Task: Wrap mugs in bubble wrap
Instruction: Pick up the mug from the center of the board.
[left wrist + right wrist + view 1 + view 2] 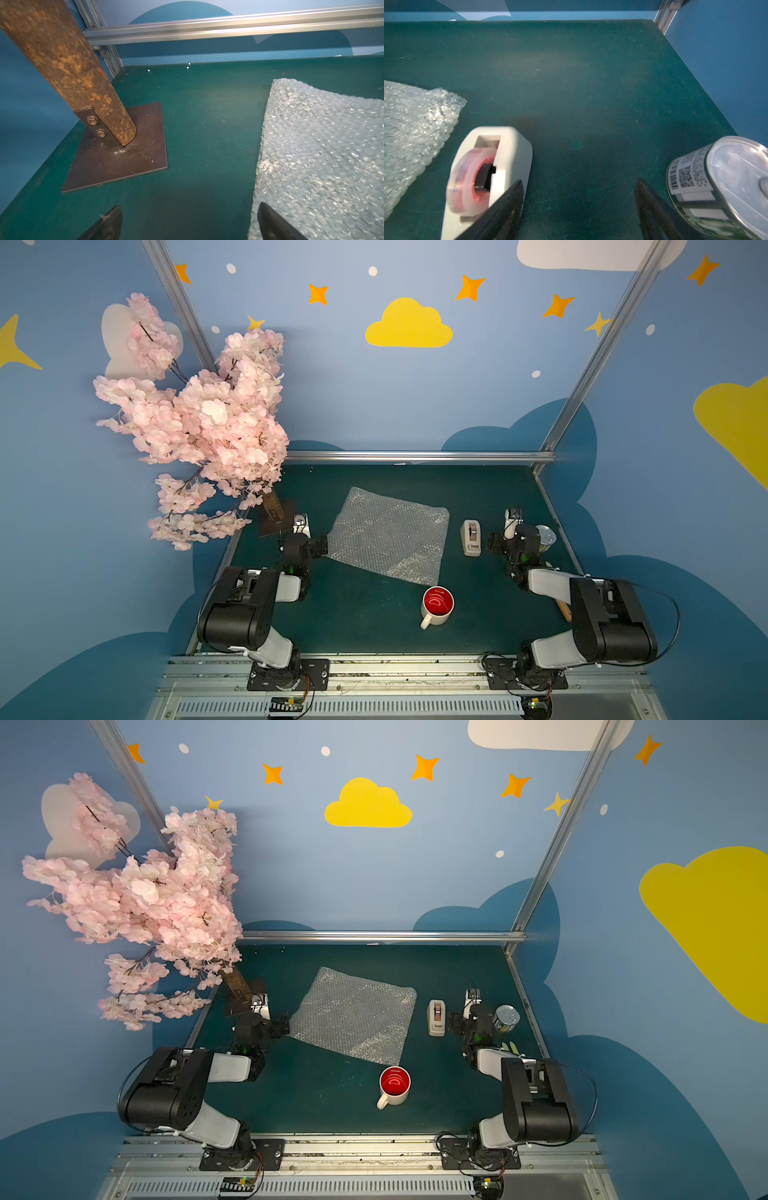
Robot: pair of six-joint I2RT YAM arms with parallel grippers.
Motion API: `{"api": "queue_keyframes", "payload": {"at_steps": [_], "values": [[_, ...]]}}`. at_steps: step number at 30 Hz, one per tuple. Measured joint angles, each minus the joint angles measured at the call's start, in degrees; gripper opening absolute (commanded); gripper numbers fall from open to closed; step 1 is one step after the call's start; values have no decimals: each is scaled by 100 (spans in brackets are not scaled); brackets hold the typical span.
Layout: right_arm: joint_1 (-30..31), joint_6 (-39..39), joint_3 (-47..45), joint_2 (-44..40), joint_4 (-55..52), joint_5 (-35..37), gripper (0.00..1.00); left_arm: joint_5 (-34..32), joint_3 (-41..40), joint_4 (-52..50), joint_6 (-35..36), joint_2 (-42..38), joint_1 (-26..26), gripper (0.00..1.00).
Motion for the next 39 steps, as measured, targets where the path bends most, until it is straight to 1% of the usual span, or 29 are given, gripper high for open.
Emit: {"api": "queue_keyframes", "payload": {"at_steps": [25,28,30,34,37,39], "values": [[0,0,0,2,0,0,83,17,0,-26,-39,0,4,100],[0,20,2,-31,-35,-26,83,28,0,-153,-33,-149,4,100],[4,26,109,-247,-516,-127,83,59,44,-485,-15,-476,0,100],[162,398,1088,-1034,-2470,-90,83,214,610,-1722,-20,-1320,-31,99],[592,800,1692,-1762,-3654,52,83,293,1019,-2533,-79,-1810,-153,99],[942,1113,1814,-2273,-4411,-9,83,291,1207,-3082,-127,-2072,-299,99]]}}
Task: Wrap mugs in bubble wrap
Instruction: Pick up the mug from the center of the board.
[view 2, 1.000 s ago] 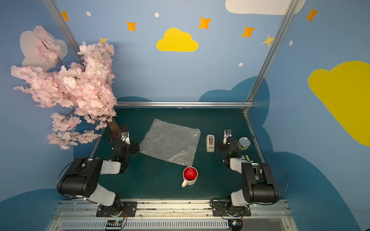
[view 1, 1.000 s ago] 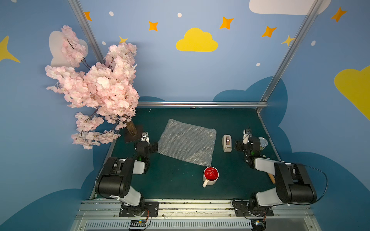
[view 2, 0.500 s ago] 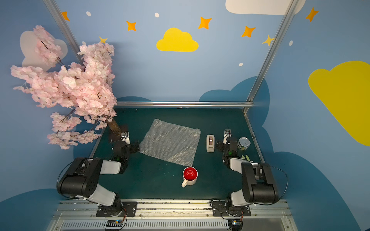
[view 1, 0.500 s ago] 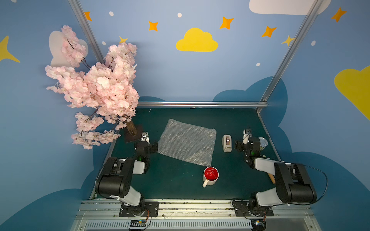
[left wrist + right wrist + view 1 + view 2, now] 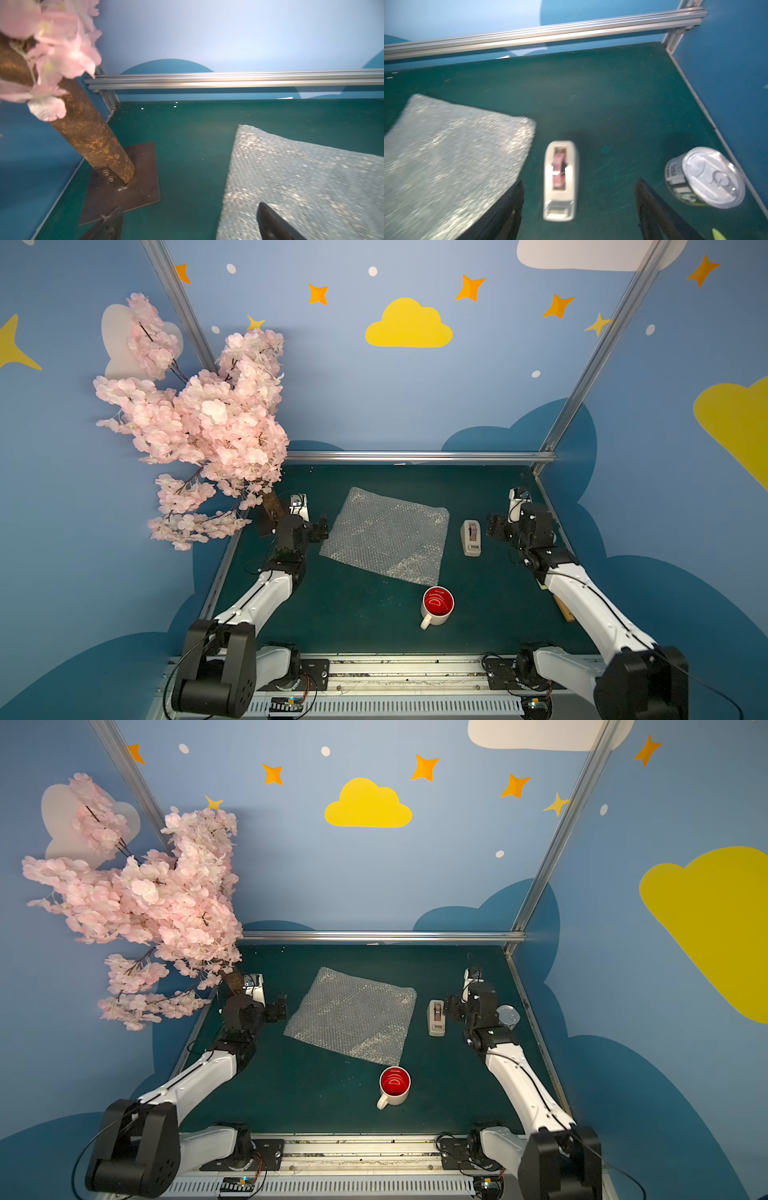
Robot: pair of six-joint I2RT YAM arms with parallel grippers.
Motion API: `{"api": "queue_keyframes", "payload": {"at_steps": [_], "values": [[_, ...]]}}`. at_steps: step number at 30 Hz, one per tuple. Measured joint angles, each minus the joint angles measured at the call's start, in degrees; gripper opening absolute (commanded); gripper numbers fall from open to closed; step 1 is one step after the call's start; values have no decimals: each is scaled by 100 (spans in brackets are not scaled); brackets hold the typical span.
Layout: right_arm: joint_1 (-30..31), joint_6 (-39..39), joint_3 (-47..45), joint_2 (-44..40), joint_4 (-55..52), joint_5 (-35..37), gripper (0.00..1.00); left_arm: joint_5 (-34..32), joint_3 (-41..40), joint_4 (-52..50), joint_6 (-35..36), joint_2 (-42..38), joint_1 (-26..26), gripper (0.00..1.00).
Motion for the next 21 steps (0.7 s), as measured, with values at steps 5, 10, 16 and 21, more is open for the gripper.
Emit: {"api": "queue_keyframes", "payload": {"at_steps": [5,10,16,21], "values": [[1239,1346,363,-697,-2437,-203,83,-4,348,-1329,-219,-332,-426,99],[3226,2994,494,-1128,-3934,-90,83,9,538,-2234,-509,-358,-597,98],[5333,4750,719,-525,-4448,511,82,175,894,-3069,-1016,-431,-734,98],[6297,5838,868,407,-4365,894,78,269,1014,-3486,-1331,-623,-997,98]]}}
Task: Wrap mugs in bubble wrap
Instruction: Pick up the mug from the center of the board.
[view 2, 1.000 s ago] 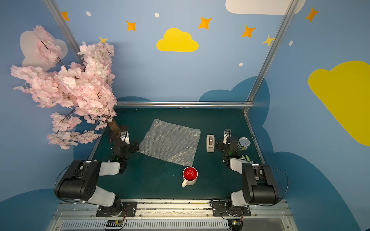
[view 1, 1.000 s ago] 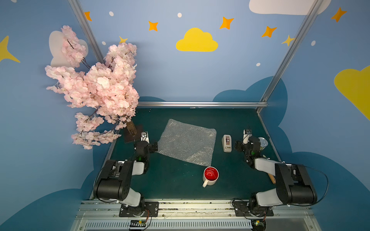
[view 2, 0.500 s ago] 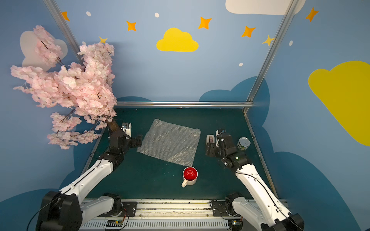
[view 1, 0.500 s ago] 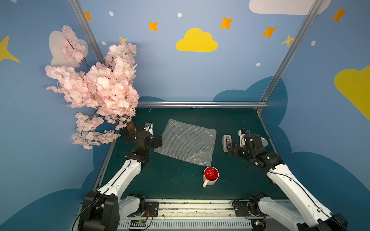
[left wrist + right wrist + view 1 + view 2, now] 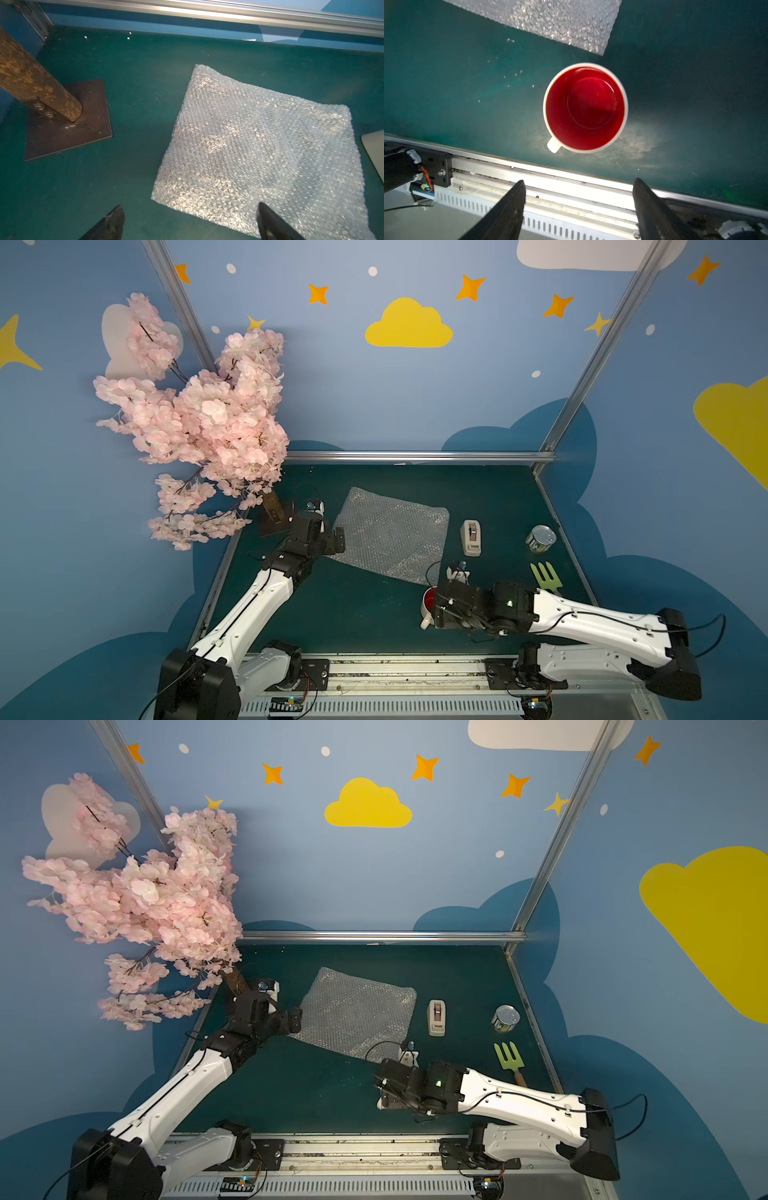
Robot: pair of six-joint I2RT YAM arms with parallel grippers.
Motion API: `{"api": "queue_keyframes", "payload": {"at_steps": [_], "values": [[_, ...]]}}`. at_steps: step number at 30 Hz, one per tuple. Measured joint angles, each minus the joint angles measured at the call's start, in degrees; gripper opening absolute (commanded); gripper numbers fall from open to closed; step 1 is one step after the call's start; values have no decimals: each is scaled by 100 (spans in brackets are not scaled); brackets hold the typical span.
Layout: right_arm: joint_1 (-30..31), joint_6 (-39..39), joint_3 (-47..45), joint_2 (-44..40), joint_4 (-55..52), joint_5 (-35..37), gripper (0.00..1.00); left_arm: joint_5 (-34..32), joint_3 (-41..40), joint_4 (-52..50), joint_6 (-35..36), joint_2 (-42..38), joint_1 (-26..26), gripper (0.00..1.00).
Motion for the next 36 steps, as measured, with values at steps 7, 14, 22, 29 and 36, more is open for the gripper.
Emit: {"api": "queue_keyframes", "payload": {"at_steps": [7,14,22,29,36], "values": [[649,1283,7,721,214,310,78,59,-7,-363,-291,-162,-199,97],[953,2249,208,1526,404,610,74,79,-46,-448,-317,-269,-356,98],[1016,3316,540,2415,444,1064,66,87,-129,-446,-337,-258,-457,98],[931,3799,525,2555,420,1473,55,72,-177,-426,-334,-260,-507,99],[634,3696,-76,2441,831,1344,39,31,-221,-398,-334,-256,-516,99]]}}
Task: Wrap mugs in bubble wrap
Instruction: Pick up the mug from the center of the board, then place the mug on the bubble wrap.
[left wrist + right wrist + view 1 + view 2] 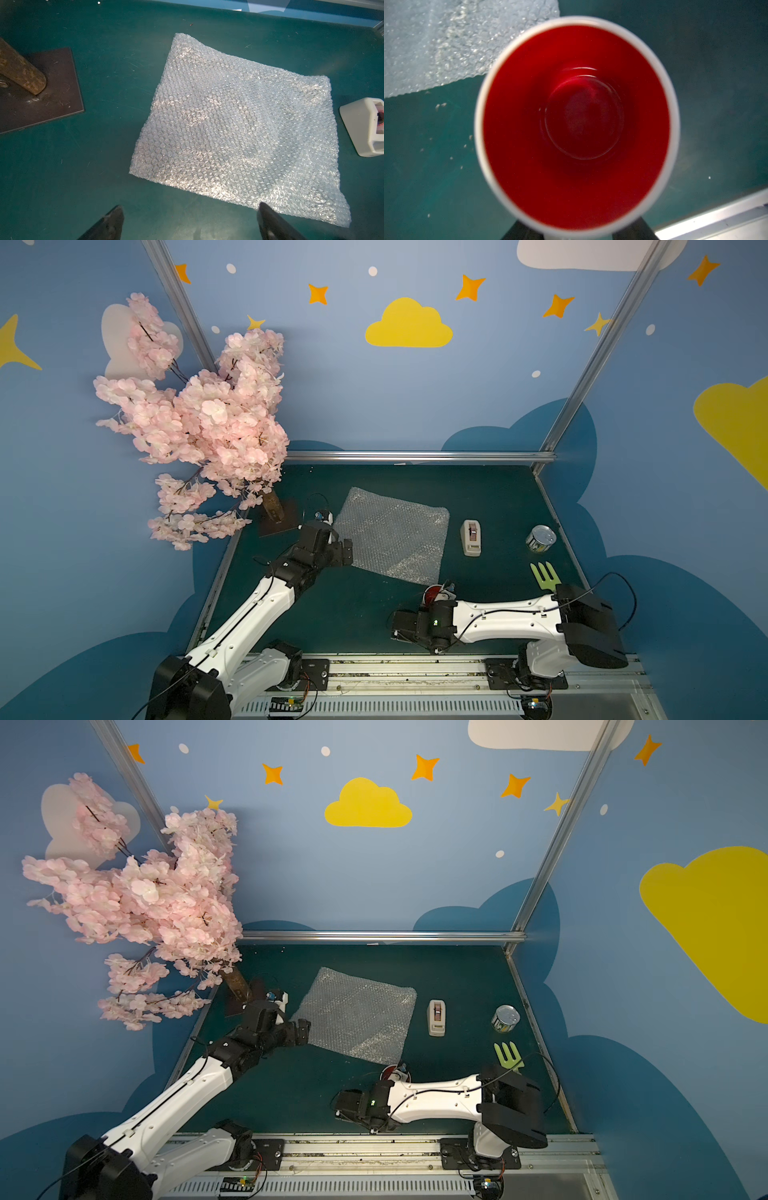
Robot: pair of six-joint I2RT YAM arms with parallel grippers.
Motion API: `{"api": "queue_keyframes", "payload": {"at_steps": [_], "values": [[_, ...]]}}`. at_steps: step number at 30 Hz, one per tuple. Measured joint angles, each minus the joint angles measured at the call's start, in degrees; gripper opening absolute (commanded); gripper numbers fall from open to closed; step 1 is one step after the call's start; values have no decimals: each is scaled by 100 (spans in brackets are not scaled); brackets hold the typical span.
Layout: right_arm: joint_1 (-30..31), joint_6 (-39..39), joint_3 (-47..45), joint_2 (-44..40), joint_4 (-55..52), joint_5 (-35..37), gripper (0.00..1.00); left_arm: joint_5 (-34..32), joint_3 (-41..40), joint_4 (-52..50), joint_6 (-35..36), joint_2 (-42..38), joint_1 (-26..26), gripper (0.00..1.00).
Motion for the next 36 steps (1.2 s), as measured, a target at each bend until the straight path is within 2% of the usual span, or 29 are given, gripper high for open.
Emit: {"api": "queue_keyframes", "payload": {"at_steps": [2,8,16,22,25,31,36], "values": [[-114,-114,-111,-94,118,-28,33,-7,0,2,0,4,0,99],[-424,-627,-326,-485,350,-149,0,-42,0,-2,-2,11,0,99],[-645,-1534,-391,-1084,273,-267,0,-85,0,-66,-4,4,0,100],[-769,-2566,-343,-1631,96,-304,0,-107,15,-149,-42,7,0,100],[-938,-3322,-186,-1829,-2,-339,0,-103,79,-201,-52,52,0,100],[-1648,-5421,197,-1919,363,-743,0,-37,219,-234,-87,289,2,100],[-2339,-6968,511,-1526,831,-1185,0,33,219,-269,-210,533,61,100]]}}
